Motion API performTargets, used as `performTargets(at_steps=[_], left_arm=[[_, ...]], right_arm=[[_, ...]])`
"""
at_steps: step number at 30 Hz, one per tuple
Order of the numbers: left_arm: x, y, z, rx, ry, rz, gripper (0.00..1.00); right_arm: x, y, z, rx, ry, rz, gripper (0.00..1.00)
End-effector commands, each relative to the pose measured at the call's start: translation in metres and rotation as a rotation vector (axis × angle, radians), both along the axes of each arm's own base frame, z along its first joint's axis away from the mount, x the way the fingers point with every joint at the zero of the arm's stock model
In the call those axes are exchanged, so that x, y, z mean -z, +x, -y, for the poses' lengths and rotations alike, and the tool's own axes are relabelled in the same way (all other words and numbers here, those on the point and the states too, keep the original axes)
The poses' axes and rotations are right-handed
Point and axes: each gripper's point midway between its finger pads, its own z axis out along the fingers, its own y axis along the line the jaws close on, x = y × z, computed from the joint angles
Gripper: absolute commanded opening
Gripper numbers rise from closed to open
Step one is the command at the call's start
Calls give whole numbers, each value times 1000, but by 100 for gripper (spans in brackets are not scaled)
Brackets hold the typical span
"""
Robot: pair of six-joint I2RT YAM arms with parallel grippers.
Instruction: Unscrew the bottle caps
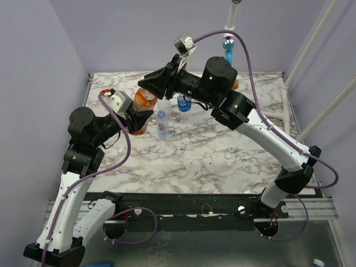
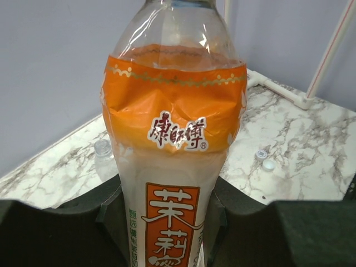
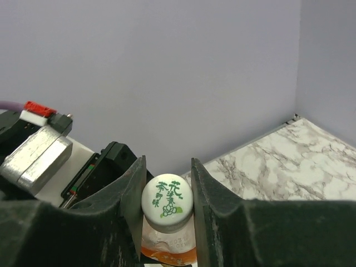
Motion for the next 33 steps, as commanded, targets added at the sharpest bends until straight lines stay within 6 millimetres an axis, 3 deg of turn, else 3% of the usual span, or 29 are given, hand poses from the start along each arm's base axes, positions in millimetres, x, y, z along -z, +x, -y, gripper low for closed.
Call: performTargets(at_steps=[1, 6, 10, 14, 17, 21, 23, 24, 25, 26, 28, 29, 32, 33], left_arm=[[-14, -36, 20, 193, -70, -36, 17], [-21, -96, 45, 560, -102, -186, 16], [-27, -114, 48, 670, -119, -277, 16], [-31, -121, 48, 698, -123, -291, 16], [-32, -124, 48, 716, -126, -307, 17], [-33, -124, 48, 715, -128, -302, 17], [-32, -120, 48, 696, -129, -289, 17], [-31, -118, 48, 682, -129, -276, 17], [-31, -114, 48, 659, -129, -262, 17], [-30, -110, 48, 635, -128, -240, 17], [-29, -99, 46, 571, -123, -190, 17], [-29, -91, 44, 527, -123, -166, 17], [-27, -72, 38, 409, -101, -83, 17], [-26, -66, 35, 374, -88, -52, 18]], right_arm=[[-45, -50, 15, -187, 102, 165, 0], [-62, -124, 33, -526, 138, 338, 1], [-53, -176, 51, -829, 126, 426, 1], [-35, -206, 69, -1090, 79, 461, 1], [-31, -210, 72, -1136, 66, 468, 0], [-37, -203, 66, -1063, 76, 460, 1], [-46, -187, 56, -929, 86, 435, 1], [-48, -177, 51, -853, 85, 413, 6], [-53, -161, 44, -742, 94, 393, 29], [-58, -145, 41, -636, 100, 368, 46], [-67, -112, 38, -429, 117, 324, 61], [-71, -97, 40, -341, 128, 298, 77], [-78, -74, 45, -201, 154, 253, 99], [-77, -69, 45, -175, 148, 233, 100]])
